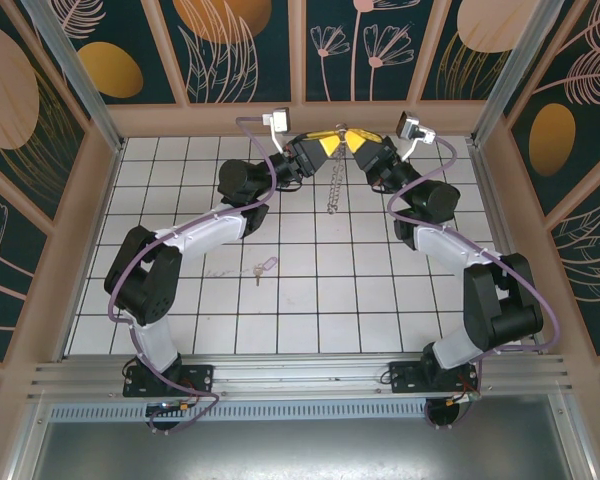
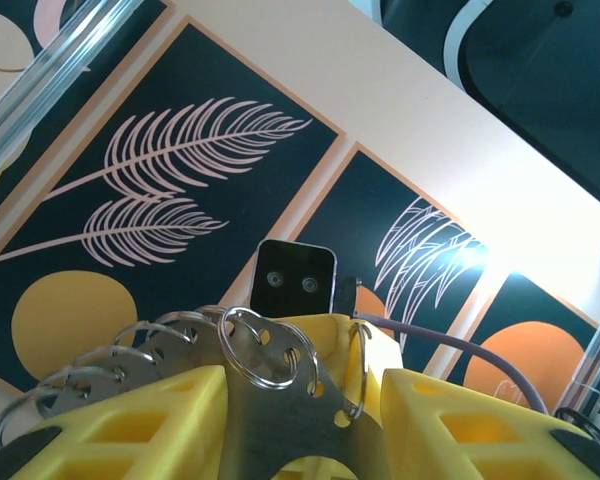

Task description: Put the keys on the keyring

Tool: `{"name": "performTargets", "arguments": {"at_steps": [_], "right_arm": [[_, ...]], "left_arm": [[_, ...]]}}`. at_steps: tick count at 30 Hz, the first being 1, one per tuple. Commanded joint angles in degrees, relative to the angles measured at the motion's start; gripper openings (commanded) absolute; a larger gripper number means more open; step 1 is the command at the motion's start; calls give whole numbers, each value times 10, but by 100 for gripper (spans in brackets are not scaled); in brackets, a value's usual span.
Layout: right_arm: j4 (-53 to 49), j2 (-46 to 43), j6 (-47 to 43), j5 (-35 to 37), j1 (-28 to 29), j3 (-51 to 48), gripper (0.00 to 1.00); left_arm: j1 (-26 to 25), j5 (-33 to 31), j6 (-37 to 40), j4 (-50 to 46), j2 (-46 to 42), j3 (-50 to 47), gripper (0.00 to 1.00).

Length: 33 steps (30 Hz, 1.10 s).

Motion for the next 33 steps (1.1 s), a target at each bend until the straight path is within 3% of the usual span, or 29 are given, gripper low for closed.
{"name": "performTargets", "arguments": {"at_steps": [1, 6, 12, 20, 25, 30, 33], "right_arm": [[85, 2, -12, 2, 6, -4, 0], [83, 2, -15, 0, 7, -8, 0], [77, 1, -23, -2, 7, -16, 0], [75, 2, -28, -2, 7, -20, 0], [71, 1, -28, -2, 7, -22, 0], [48, -3, -29, -5, 3, -18, 0], [28, -19, -14, -2, -22, -31, 34]], "left_arm": [[-4, -13, 26, -7, -13, 16, 43], [-6, -15, 36, -19, -14, 18, 38], [-7, -37, 60, -46, -26, 12, 42], [-9, -44, 74, -60, -31, 7, 24], [-9, -39, 75, -56, -30, 8, 2], [-10, -28, 90, -69, -33, 6, 0], [-9, -16, 141, -124, -48, 8, 0]]}}
